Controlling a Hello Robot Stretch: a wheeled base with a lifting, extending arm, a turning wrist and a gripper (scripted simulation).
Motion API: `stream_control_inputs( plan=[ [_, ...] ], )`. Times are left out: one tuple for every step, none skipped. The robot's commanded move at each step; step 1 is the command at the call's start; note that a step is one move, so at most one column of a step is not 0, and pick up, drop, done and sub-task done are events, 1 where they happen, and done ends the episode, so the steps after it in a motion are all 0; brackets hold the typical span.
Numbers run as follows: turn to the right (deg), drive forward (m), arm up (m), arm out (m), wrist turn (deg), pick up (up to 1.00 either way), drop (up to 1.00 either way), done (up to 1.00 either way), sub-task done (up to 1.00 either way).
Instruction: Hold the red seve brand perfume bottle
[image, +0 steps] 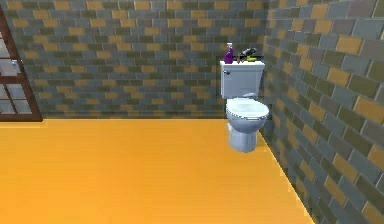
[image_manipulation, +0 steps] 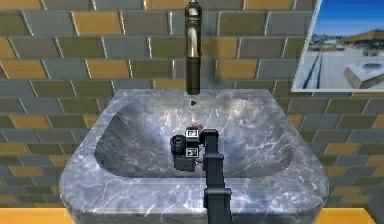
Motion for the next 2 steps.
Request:
stream_control_inputs(
  plan=[
    [0.0,0.0,0.1,0.0,0.0,0.0,0.0,0.0,0.0],
    [0.0,0.0,0.0,0.0,0.0,0.0,0.0,1.0,0.0]
  ],
)
